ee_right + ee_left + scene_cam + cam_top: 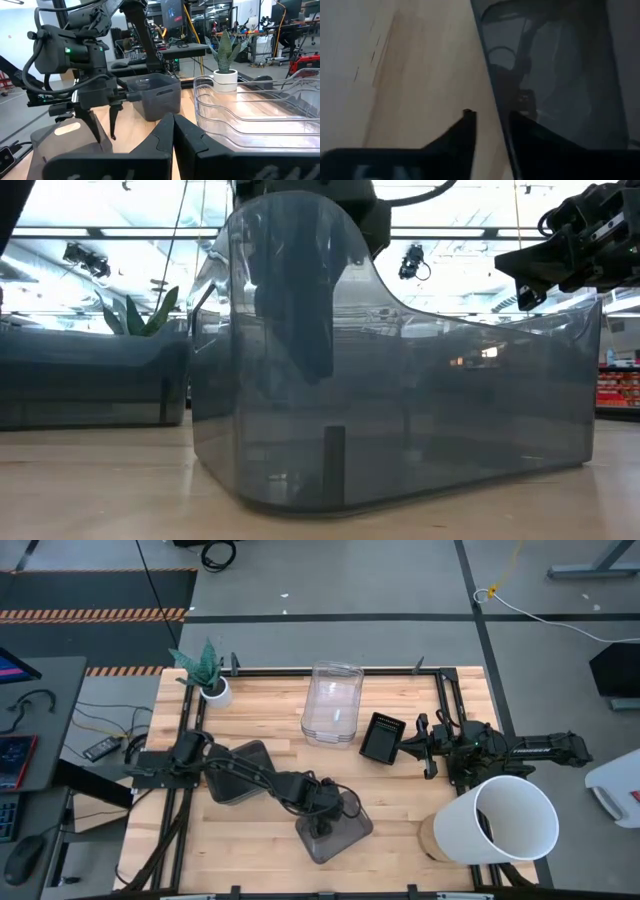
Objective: Stack baskets by color
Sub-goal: Stack the bottom black transparent bin on the top of the black top transparent bin
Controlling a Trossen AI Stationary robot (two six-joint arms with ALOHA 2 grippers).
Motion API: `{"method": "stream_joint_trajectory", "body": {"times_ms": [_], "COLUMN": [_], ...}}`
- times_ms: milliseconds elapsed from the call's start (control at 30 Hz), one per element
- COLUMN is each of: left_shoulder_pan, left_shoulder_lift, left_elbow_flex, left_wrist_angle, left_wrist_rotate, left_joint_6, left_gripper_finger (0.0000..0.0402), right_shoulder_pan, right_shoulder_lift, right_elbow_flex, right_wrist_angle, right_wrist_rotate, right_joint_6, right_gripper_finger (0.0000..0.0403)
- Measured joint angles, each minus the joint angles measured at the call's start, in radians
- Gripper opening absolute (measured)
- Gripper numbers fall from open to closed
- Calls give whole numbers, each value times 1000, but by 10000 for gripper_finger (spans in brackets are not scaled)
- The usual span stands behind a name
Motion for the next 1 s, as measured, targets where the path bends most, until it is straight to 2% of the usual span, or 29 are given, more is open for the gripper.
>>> {"method": "stream_joint_trajectory", "body": {"times_ms": [133,167,400,767,867,1000], "left_shoulder_pan": [0,0,0,-11,-12,-11], "left_shoulder_lift": [-4,-7,-125,-454,-516,-610], "left_elbow_flex": [0,0,-1,0,-6,-51], "left_wrist_angle": [-37,-43,-171,-530,-645,-687], "left_wrist_rotate": [5,5,-38,-261,-298,-306], "left_joint_6": [38,49,72,-41,-90,-118], "left_gripper_finger": [26,15,6,5,5,5], "right_shoulder_pan": [0,0,0,0,0,0], "right_shoulder_lift": [0,0,0,0,0,0], "right_elbow_flex": [0,0,0,0,0,0], "right_wrist_angle": [0,0,0,8,11,14], "right_wrist_rotate": [0,0,0,0,0,0], "right_joint_6": [0,0,0,0,0,0], "right_gripper_finger": [12,12,12,12,12,12]}}
